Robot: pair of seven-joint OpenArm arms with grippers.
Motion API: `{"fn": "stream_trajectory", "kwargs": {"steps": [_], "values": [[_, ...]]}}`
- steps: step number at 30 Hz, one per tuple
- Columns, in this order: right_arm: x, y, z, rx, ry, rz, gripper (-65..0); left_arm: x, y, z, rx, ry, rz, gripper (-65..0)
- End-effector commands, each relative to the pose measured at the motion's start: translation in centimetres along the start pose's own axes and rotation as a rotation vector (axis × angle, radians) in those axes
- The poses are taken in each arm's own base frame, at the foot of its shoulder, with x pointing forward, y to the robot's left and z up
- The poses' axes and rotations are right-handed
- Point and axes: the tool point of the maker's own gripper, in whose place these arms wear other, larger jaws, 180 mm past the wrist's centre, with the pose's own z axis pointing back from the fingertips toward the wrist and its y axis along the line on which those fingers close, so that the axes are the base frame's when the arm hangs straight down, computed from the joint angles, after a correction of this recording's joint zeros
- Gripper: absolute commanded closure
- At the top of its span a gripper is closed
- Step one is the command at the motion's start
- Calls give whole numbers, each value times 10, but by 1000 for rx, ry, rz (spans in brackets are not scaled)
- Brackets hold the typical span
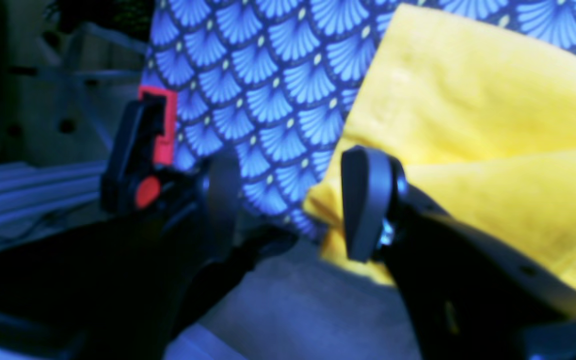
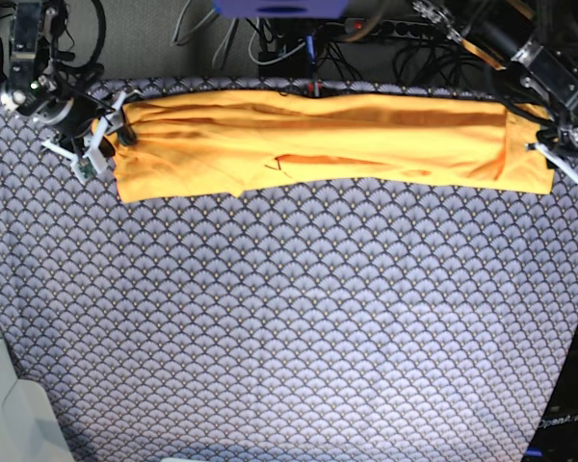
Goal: Fold the T-shirt properly
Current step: 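Hold both ends of the yellow strip with both grippers, pulling it straight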
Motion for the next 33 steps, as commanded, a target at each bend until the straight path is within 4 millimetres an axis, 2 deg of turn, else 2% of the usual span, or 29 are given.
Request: {"fn": "stream_trajectory", "kwargs": {"steps": [1, 4, 9, 11, 19, 26, 33], "values": [[5, -3, 2, -7, -12, 12, -256, 11, 5, 2, 11, -33, -2, -321], [5, -3, 2, -7, -12, 12, -256, 3, -1, -3, -11, -9, -6, -342], [5, -3, 2, -7, -12, 12, -256, 1, -4, -5, -18, -4, -6, -556], [5, -3, 2, -7, -12, 12, -256, -1, -4, -5, -20, -1, -7, -595], [5, -3, 2, -7, -12, 12, -256, -1, -6, -7, -28, -1, -5, -595], [5, -3, 2, -6, -11, 13, -256, -24, -25, -33, -116, 88, 11, -597], [5, -3, 2, -6, -11, 13, -256, -34, -37, -40, -152, 120, 18, -595]]}}
